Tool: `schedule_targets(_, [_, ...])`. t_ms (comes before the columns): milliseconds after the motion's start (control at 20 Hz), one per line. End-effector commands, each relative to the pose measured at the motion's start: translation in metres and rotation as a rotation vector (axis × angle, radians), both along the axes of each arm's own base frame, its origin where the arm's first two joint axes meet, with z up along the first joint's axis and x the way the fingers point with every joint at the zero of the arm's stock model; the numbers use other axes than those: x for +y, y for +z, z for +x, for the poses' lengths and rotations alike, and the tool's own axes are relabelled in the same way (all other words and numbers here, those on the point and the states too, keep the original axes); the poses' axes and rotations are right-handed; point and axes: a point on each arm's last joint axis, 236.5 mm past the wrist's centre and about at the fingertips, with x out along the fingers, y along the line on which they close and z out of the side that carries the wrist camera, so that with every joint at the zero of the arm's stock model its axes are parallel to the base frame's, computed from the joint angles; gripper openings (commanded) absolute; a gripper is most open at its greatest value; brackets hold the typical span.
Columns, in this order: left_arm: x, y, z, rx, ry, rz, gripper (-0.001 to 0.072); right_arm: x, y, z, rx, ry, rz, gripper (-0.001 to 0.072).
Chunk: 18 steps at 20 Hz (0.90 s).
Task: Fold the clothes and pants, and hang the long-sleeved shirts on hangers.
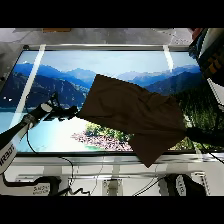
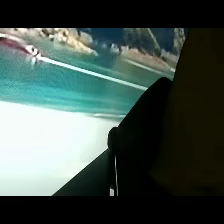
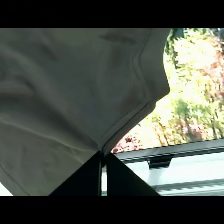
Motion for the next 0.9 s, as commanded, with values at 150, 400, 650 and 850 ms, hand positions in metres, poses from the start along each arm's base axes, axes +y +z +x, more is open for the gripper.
schedule_targets(150, [0.038, 0.076, 0.021, -0.186, 0.095, 0.009, 0.0011, 0.016, 0.016, 0.021, -0.104, -0.008, 0.083, 0.0012])
schedule_targets(400, [0.06, 0.2, 0.015, -0.488, 0.128, 0.056, 0.0011, 0.044, 0.057, 0.055, -0.293, -0.019, 0.248, 0.0012])
schedule_targets(650, [0.087, 0.369, -0.036, -0.963, 0.251, 0.145, 0.0011, 0.053, 0.165, 0.075, -0.544, 0.048, 0.224, 0.0012])
schedule_targets(850, [0.111, 0.525, -0.139, -1.501, 0.461, 0.211, 0.0011, 0.075, 0.289, 0.065, -0.816, 0.141, 0.153, 0.0012])
